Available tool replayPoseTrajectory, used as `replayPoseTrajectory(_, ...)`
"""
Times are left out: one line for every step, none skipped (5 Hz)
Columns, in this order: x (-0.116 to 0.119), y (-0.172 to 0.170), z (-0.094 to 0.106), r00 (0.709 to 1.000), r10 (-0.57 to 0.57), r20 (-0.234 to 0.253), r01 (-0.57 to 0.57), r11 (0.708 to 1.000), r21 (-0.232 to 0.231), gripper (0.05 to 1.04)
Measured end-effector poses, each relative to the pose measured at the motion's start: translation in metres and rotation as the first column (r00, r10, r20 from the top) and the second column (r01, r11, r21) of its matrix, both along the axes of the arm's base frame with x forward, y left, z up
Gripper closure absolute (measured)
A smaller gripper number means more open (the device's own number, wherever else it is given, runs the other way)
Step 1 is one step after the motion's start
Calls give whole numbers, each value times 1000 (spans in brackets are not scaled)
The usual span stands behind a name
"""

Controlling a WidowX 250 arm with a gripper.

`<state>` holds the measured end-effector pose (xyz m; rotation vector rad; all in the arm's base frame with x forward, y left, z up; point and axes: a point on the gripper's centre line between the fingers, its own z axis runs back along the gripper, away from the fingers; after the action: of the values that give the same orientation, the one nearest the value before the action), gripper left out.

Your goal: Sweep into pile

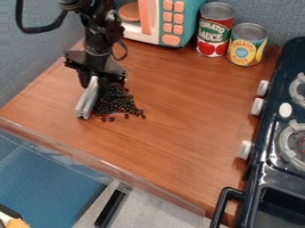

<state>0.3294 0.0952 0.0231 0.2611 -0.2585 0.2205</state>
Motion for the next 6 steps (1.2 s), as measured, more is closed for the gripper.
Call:
replayPoseTrajectory(0,-13,0,1000,10,-6,-10,1000,-18,750)
replayPoseTrajectory(-1,-22,0,1000,17,-15,-18,1000,-26,750)
replayPoseTrajectory(-2,-33,0,999,32,-20,-33,999,-38,750)
replayPoseTrajectory(-3,-42,0,999,43,-27,-44,998,-46,750)
replayPoseTrajectory(-2,-51,1,998,57,-30,-59,996,-60,750)
replayPoseTrajectory(0,-62,3,998,63,-31,-65,995,-77,750)
